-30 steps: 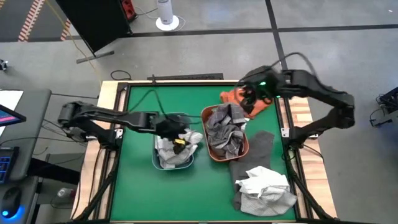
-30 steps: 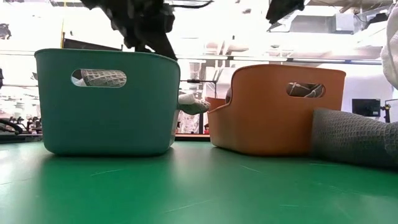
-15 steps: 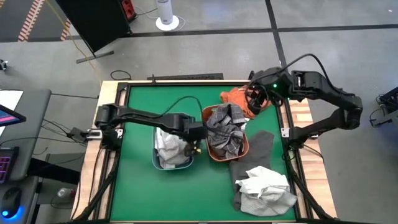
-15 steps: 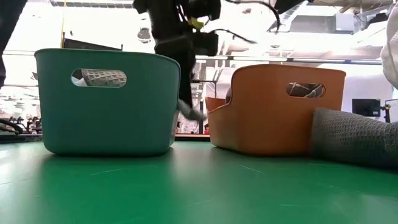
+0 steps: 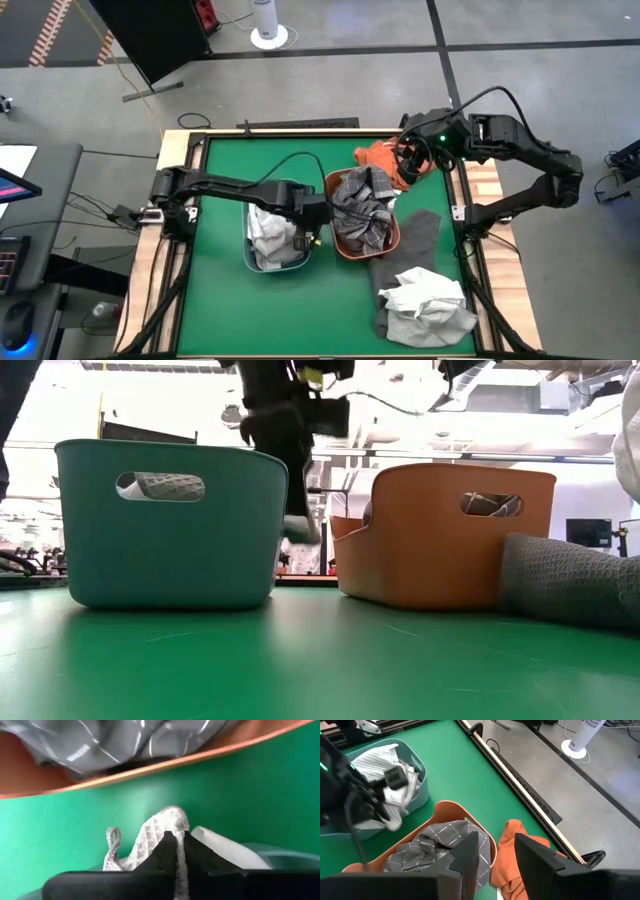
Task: Sort towels by color in basket
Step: Adjust the gray towel in the green bin, then adjust the gray patterned towel in the orange bin
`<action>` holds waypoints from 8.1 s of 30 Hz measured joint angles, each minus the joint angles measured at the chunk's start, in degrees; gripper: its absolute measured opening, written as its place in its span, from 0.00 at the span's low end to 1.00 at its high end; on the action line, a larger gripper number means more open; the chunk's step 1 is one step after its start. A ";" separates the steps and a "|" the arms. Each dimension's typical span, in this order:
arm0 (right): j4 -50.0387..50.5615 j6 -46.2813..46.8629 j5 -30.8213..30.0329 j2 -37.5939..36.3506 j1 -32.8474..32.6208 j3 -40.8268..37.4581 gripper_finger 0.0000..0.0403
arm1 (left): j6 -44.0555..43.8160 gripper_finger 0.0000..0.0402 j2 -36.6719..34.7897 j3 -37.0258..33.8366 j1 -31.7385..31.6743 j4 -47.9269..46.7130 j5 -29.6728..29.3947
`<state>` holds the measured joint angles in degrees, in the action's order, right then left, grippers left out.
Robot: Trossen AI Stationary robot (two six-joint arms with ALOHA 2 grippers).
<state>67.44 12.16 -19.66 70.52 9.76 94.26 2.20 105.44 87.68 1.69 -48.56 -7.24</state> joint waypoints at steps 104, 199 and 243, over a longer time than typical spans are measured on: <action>3.65 9.02 0.21 2.85 -11.32 -5.55 0.38 | -6.24 0.11 -8.85 -20.99 0.55 4.74 14.09; -15.76 -1.91 21.40 32.41 -8.48 -25.12 0.12 | -20.69 0.56 -34.48 -4.63 6.19 -13.44 -22.96; -7.03 -4.45 18.44 2.86 23.86 -25.40 0.83 | -26.95 0.56 -34.37 -8.88 9.48 -14.18 -22.73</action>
<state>60.41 7.72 -1.22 73.38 33.61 68.86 -24.76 71.07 78.80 11.17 -62.74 -29.97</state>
